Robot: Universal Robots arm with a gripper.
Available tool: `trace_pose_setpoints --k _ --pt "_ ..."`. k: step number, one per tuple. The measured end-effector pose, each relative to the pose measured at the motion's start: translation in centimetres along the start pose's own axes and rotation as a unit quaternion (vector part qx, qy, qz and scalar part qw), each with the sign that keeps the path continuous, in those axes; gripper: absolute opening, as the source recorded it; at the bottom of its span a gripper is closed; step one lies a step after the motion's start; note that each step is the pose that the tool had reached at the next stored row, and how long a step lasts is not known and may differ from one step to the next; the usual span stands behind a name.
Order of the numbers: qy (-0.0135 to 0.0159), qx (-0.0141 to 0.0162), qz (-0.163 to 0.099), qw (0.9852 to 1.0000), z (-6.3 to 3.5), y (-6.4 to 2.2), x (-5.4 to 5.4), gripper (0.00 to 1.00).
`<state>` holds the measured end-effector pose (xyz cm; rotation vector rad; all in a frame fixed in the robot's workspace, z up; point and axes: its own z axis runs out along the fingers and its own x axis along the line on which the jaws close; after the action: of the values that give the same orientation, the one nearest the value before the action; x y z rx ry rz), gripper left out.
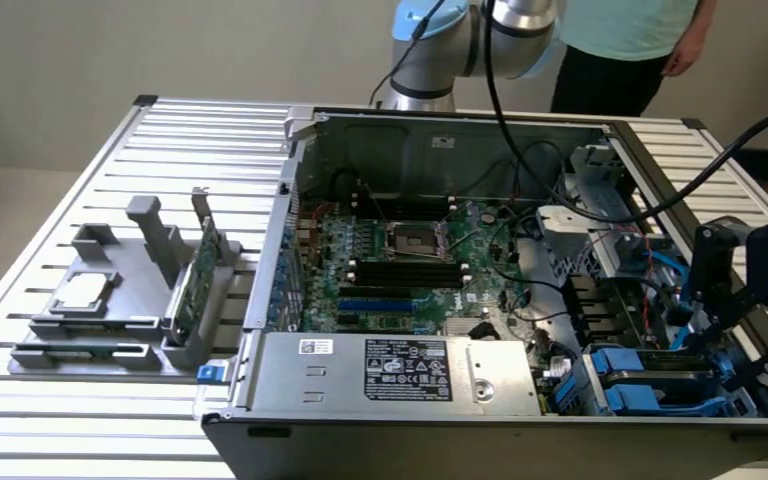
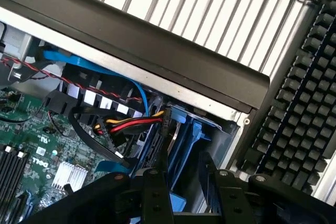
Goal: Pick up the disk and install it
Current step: 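Insert the first disk wire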
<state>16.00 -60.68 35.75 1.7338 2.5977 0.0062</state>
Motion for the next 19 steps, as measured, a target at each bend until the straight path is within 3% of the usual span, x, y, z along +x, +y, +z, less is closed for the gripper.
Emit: trace_pose_setpoints --k 7,9,12,15,19 --pt "0.009 0.0001 0.009 0.9999 0.17 0.04 0.25 0.38" --pt "0.0155 -0.0016 0.011 0.9998 0.18 0.07 0.29 0.38" --pt "0.028 -0.0064 0.012 0.9995 0.23 0.12 0.33 0.38" --pt "0.0374 -0.0103 0.015 0.9991 0.41 0.41 0.23 0.38" --pt "0.045 -0.0135 0.02 0.9987 0.87 0.89 0.04 0.38"
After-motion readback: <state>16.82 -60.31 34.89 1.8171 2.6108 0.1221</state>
